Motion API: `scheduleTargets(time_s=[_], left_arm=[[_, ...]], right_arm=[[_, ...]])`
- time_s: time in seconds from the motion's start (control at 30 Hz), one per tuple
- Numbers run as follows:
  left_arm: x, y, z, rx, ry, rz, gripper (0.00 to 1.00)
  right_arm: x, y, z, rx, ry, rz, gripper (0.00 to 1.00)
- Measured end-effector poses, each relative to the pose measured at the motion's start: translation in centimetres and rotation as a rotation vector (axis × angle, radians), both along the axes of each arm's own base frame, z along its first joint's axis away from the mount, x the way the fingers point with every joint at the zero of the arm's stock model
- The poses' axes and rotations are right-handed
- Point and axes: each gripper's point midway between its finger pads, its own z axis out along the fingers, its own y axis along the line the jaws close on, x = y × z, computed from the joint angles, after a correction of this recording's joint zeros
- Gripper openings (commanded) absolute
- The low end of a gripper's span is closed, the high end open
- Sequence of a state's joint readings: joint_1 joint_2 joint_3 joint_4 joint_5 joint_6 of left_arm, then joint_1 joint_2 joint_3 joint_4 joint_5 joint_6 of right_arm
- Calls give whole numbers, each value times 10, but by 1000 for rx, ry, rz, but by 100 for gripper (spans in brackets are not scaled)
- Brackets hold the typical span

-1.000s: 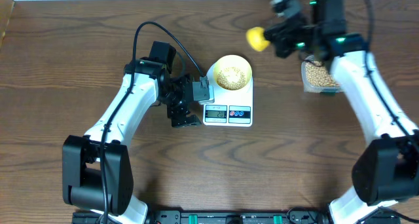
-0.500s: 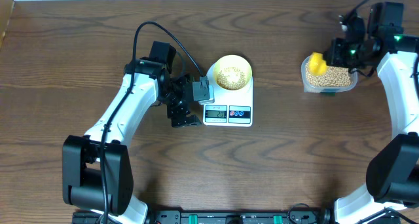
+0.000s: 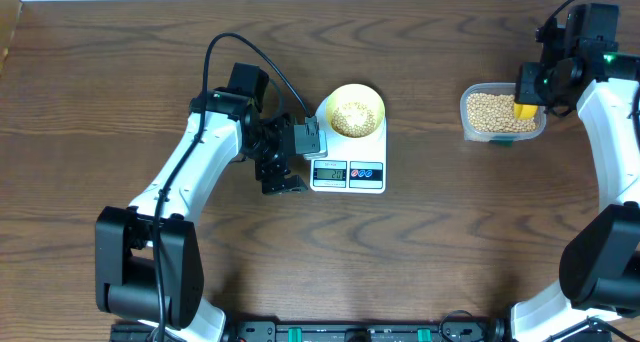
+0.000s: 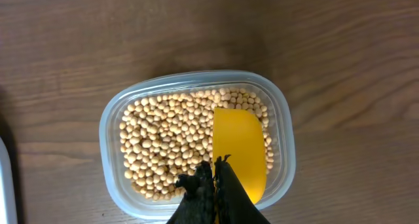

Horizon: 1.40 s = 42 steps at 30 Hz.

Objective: Scoop item into bowl and weigh 50g on scale
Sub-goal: 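Return the empty scoop to the soybean tub with the right gripper, then scoop more soybeans from the tub with the right gripper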

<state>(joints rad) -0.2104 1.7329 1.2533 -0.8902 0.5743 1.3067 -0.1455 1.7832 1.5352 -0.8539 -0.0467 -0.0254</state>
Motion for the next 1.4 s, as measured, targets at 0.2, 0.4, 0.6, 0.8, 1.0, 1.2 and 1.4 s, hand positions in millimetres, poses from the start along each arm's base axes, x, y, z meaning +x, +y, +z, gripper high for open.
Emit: scheduleTargets(time_s=[0.2, 0.4, 0.6, 0.8, 1.0, 1.2, 1.4], left_arm=[[0, 0, 0, 0, 0, 0, 98], [0, 0, 0, 0, 0, 0, 98], [0, 0, 0, 0, 0, 0, 98], [0, 0, 0, 0, 0, 0, 97], [0, 0, 0, 0, 0, 0, 98], [0, 0, 0, 0, 0, 0, 98], [0, 0, 0, 0, 0, 0, 98]], right_arm=[[5, -2, -21, -2, 37, 5, 1], [14, 1, -49, 25, 75, 16, 1], [17, 19, -55, 135, 73, 60, 1], [18, 26, -52, 263, 52, 81, 1], [16, 13, -45, 371, 24, 59, 1], [8, -9, -35, 512, -11, 15, 1], [-6, -36, -33, 577, -6, -61, 1]])
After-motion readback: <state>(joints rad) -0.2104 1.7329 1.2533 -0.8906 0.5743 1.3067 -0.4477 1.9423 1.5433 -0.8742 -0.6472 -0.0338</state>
